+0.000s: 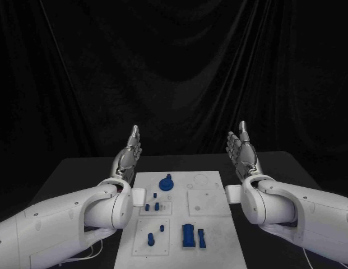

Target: Assemble the parts on the task board

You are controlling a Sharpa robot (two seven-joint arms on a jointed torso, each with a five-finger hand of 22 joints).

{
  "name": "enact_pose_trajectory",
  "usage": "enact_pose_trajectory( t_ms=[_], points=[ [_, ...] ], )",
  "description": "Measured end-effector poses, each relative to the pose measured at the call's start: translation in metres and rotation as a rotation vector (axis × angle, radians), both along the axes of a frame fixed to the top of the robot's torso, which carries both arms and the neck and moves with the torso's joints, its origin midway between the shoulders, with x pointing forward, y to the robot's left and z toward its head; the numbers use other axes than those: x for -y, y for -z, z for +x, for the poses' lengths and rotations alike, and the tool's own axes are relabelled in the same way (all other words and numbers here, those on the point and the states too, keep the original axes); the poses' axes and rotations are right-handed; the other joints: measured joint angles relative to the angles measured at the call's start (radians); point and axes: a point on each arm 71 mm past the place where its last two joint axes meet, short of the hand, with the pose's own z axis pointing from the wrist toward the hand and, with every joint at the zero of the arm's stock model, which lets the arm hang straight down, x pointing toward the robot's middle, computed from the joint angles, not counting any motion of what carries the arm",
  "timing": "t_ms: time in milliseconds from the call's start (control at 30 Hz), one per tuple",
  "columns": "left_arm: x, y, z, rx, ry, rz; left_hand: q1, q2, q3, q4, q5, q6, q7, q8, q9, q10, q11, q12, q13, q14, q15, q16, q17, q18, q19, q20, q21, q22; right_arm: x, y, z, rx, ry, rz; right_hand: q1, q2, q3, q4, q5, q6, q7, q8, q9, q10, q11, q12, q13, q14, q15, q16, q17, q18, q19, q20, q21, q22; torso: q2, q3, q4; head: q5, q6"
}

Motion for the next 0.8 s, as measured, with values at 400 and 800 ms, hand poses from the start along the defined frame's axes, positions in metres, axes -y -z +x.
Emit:
enact_pose_trajectory(
  t_ms=[400,800],
  points=[
    [-0.0032,0.0016,0.0002,-0.023,-0.046,0.013,-0.117,-0.002,0.01,-0.01,-0.004,-0.029,0.0,0.0,0.0,0.0,0.0,0.0,0.0,0.0,0.0,0.0,0.0,-0.015,0.0,0.0,0.0,0.0,0.0009,0.0002,0.0,-0.002,0.013,0.003,0.0,0.0,0.0,0.0,0.0,0.0,0.0,0.0,0.0,0.0,0.0,0.0,0.0,0.0,0.0,0.0,0.0,0.0,0.0,0.0,0.0,0.0,0.0,0.0,-0.0008,-0.001,0.0],
    [-0.0039,0.002,0.0002,-0.028,-0.056,0.015,-0.237,-0.002,0.011,-0.011,-0.004,-0.032,0.0,0.0,-0.001,0.0,0.0,0.0,0.0,0.0,0.0,0.0,-0.001,-0.015,0.0,0.0,0.0,0.0,0.0011,0.0002,0.0,-0.002,0.016,0.003,0.0,0.0,0.0,0.0,0.0,0.0,0.0,0.0,0.0,0.0,0.0,0.0,0.0,0.0,0.0,0.0,0.0,0.0,0.0,0.0,0.0,0.0,0.0,0.0,-0.0009,-0.001,0.0]
  ],
)
